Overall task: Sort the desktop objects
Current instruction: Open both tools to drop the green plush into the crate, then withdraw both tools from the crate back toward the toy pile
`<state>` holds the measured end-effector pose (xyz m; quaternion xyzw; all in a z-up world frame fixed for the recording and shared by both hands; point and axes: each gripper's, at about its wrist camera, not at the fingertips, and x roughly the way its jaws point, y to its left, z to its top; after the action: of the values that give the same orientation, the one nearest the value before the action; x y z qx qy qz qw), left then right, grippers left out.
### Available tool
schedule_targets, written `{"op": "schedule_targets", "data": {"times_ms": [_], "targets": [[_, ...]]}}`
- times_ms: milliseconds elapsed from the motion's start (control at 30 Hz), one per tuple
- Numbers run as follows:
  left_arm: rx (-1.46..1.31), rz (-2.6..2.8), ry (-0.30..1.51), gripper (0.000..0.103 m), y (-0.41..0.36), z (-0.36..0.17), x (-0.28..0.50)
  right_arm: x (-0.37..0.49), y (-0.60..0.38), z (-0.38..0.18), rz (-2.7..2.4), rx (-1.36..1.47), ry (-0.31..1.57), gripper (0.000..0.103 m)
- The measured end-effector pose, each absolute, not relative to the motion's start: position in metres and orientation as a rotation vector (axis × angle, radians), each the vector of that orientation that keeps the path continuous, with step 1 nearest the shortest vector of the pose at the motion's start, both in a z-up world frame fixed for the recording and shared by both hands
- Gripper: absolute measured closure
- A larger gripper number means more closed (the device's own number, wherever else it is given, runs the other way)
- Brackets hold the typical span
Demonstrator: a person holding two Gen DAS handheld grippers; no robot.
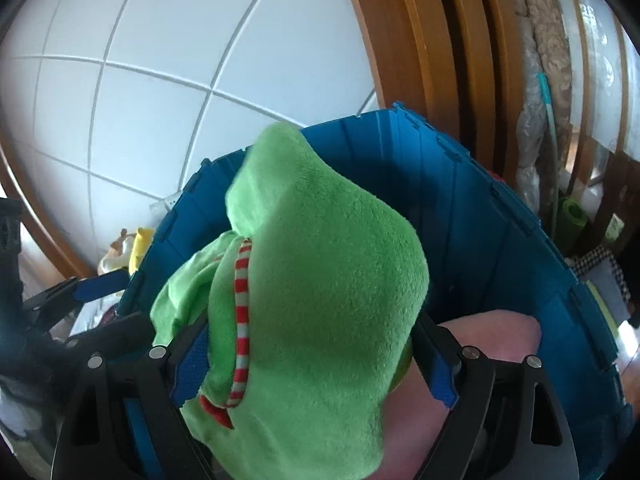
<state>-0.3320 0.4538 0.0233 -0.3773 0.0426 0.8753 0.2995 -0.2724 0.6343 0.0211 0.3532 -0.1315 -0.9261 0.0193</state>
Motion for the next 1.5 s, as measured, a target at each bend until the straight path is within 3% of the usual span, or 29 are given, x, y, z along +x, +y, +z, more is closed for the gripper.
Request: {"op": "schedule_targets", "data": {"times_ms": [67,467,1167,1500], "targets": [[-0.993,2.33,0.099,0.0,0.447,0.026,-0.327,-0.269,0.64,0.024,-2.898,1.07,-0.41,0.001],[-0.918,2.458,0.053,0.0,0.384,0.037,-0.3,-0.234,0.622,0.037,-2.956,0.933,-0.369,0.0],[-0.946,2.618,0.074,0.0,0.158,0.009,-0.273,-0.23,0.381,0.038,-2.947,0.833,-0.205,0.0],[-1.064,2.653,0.018,0.0,0.079,-0.03,-0.29,-0.25,0.282,0.01,-2.893,0.939,-0.113,0.001]]}}
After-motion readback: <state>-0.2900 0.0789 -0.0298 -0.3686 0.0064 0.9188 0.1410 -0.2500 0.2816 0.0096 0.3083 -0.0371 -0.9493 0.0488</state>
